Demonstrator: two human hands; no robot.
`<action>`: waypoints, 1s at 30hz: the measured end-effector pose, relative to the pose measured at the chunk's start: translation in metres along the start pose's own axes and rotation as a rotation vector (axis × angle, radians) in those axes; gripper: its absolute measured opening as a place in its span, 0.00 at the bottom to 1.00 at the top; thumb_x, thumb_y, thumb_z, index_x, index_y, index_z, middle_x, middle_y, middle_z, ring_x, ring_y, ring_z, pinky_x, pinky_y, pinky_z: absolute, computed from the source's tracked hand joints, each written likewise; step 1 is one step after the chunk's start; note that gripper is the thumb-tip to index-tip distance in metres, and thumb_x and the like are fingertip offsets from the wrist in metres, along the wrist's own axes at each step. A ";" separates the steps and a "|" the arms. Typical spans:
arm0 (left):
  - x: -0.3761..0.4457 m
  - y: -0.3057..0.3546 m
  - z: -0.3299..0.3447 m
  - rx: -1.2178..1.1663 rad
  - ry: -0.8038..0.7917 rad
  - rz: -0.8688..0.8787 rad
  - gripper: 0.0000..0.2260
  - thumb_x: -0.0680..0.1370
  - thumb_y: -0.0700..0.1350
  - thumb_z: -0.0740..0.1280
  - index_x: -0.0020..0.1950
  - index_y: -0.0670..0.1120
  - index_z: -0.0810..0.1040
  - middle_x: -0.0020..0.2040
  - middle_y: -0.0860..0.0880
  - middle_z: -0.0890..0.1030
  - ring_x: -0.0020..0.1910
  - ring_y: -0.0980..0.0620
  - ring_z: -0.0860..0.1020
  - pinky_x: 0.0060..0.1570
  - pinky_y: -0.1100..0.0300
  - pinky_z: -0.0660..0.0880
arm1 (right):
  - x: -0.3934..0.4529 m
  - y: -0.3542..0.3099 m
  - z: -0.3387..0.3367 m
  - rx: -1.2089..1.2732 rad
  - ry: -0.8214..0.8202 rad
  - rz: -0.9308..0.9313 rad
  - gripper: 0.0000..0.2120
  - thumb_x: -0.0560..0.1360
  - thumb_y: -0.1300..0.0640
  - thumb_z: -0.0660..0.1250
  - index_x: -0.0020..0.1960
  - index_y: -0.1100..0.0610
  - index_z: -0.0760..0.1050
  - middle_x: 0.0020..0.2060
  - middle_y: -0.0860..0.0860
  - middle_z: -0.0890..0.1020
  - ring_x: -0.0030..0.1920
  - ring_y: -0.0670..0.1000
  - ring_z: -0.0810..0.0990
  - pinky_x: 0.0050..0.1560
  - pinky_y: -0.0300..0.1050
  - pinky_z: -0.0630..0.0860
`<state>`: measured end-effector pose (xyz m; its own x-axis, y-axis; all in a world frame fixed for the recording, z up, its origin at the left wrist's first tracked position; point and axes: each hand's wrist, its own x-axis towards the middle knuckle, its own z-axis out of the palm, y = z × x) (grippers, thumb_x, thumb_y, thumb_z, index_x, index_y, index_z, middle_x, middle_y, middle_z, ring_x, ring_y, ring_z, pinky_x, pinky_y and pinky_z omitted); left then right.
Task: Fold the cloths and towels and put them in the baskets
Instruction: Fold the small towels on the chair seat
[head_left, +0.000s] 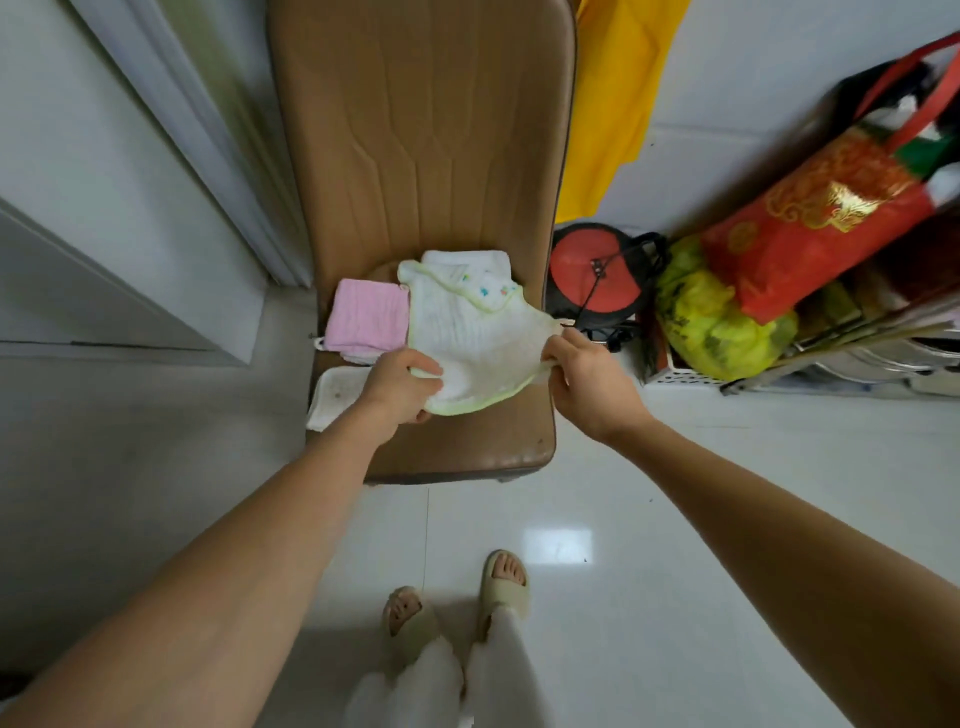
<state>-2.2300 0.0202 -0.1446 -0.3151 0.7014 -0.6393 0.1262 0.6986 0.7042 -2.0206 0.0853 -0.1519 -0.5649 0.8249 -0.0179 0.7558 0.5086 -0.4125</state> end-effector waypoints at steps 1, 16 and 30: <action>-0.012 0.008 -0.005 0.039 -0.035 -0.020 0.04 0.78 0.37 0.67 0.52 0.43 0.78 0.55 0.45 0.74 0.47 0.47 0.74 0.25 0.67 0.71 | -0.005 -0.008 -0.012 -0.027 -0.039 -0.012 0.08 0.69 0.67 0.59 0.45 0.63 0.75 0.42 0.58 0.75 0.39 0.63 0.75 0.36 0.53 0.72; -0.098 -0.025 -0.014 0.286 -0.373 -0.254 0.06 0.74 0.41 0.72 0.40 0.41 0.78 0.38 0.46 0.78 0.32 0.55 0.75 0.30 0.68 0.75 | -0.071 -0.047 -0.030 0.008 -0.698 0.266 0.07 0.71 0.62 0.60 0.42 0.55 0.76 0.40 0.53 0.78 0.44 0.55 0.77 0.39 0.44 0.71; -0.001 -0.085 -0.007 0.869 -0.200 0.335 0.14 0.80 0.50 0.63 0.49 0.40 0.79 0.51 0.49 0.73 0.48 0.51 0.73 0.51 0.55 0.72 | -0.041 -0.001 0.078 0.081 -0.543 0.423 0.11 0.77 0.62 0.59 0.44 0.64 0.78 0.43 0.57 0.81 0.43 0.56 0.79 0.41 0.46 0.75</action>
<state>-2.2474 -0.0408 -0.2016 0.0213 0.8391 -0.5435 0.8611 0.2608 0.4364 -2.0237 0.0321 -0.2220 -0.3292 0.6974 -0.6366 0.9324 0.1334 -0.3359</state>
